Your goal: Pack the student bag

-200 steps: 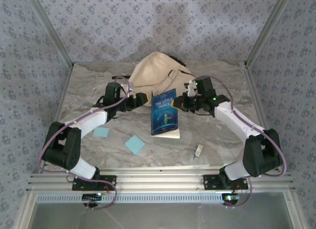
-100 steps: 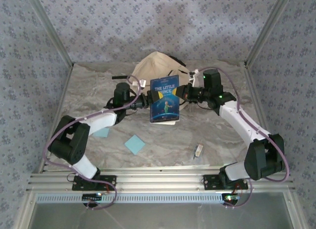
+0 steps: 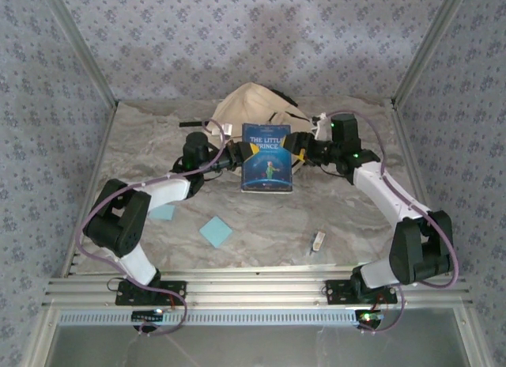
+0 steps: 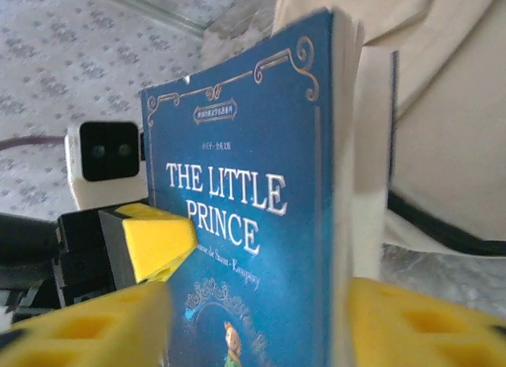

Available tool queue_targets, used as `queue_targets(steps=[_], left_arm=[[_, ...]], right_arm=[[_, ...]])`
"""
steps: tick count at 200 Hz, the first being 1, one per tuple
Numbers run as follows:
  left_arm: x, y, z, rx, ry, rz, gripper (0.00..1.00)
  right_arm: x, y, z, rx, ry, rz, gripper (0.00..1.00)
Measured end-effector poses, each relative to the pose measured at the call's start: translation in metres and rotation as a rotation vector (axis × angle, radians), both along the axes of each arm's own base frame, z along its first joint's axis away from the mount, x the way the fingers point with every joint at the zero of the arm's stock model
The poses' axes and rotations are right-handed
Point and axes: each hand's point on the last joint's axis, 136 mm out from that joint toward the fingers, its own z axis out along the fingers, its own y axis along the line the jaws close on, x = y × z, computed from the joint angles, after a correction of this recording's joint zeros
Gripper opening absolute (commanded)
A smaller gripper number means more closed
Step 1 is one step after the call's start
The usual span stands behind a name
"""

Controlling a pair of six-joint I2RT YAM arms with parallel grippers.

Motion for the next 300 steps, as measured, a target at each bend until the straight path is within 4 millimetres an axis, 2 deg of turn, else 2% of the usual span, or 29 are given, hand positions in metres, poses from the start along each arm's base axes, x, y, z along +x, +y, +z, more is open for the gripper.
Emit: queue_targets(steps=[28,51,70,91,116,141,177,191,214,228,238,248,255,268,273,278,283,290,294,296,300], left_arm=[[0.024,0.014,-0.012,0.047,0.045,0.155,0.0],[0.044,0.03,-0.015,0.052,0.065,0.304,0.0],[0.06,0.04,-0.011,0.035,0.06,0.413,0.0],[0.073,0.047,-0.004,0.012,0.042,0.513,0.0],[0.078,0.047,0.006,-0.029,0.015,0.583,0.0],[0.08,0.044,0.015,-0.076,0.003,0.611,0.0],[0.081,0.041,0.02,-0.14,0.023,0.617,0.0],[0.081,0.04,0.019,-0.161,0.035,0.616,0.0],[0.08,0.038,0.015,-0.179,0.058,0.614,0.0],[0.079,0.039,0.013,-0.189,0.069,0.618,0.0],[0.08,0.04,0.014,-0.202,0.072,0.625,0.0],[0.08,0.041,0.015,-0.211,0.072,0.629,0.0],[0.08,0.041,0.017,-0.219,0.073,0.63,0.0],[0.08,0.041,0.019,-0.227,0.07,0.631,0.0],[0.08,0.042,0.019,-0.227,0.07,0.633,0.09],[0.08,0.041,0.019,-0.227,0.071,0.632,0.26],[0.08,0.041,0.019,-0.227,0.071,0.631,0.51],[0.08,0.04,0.019,-0.224,0.069,0.621,0.75],[0.079,0.038,0.018,-0.22,0.068,0.611,0.93],[0.078,0.037,0.018,-0.218,0.068,0.605,0.98],[0.077,0.036,0.018,-0.215,0.069,0.597,1.0]], right_arm=[[0.007,-0.017,-0.002,-0.06,0.011,-0.11,1.0],[0.004,-0.018,-0.004,-0.054,0.026,-0.161,1.0],[-0.004,-0.003,-0.016,-0.024,0.056,-0.173,1.0],[-0.022,0.025,-0.037,0.018,0.111,-0.168,1.0],[-0.032,0.053,-0.044,0.091,0.128,-0.175,1.0],[-0.025,0.069,-0.032,0.174,0.096,-0.196,1.0],[-0.004,0.077,-0.023,0.279,0.063,-0.238,1.0],[0.004,0.078,-0.023,0.307,0.051,-0.252,0.96],[0.016,0.071,-0.012,0.351,0.003,-0.278,0.83],[0.022,0.065,-0.006,0.369,-0.02,-0.293,0.69],[0.025,0.06,-0.004,0.375,-0.026,-0.308,0.48],[0.028,0.057,-0.003,0.377,-0.036,-0.316,0.17],[0.03,0.054,-0.002,0.377,-0.038,-0.323,0.01],[0.032,0.05,-0.002,0.377,-0.042,-0.329,0.0],[0.032,0.05,-0.002,0.378,-0.042,-0.327,0.0],[0.032,0.05,-0.002,0.376,-0.043,-0.325,0.0],[0.032,0.05,-0.002,0.375,-0.043,-0.325,0.0],[0.033,0.048,-0.003,0.368,-0.048,-0.327,0.0],[0.034,0.046,-0.003,0.362,-0.057,-0.329,0.0],[0.035,0.045,-0.003,0.36,-0.058,-0.331,0.0],[0.036,0.042,-0.003,0.354,-0.064,-0.336,0.0]])
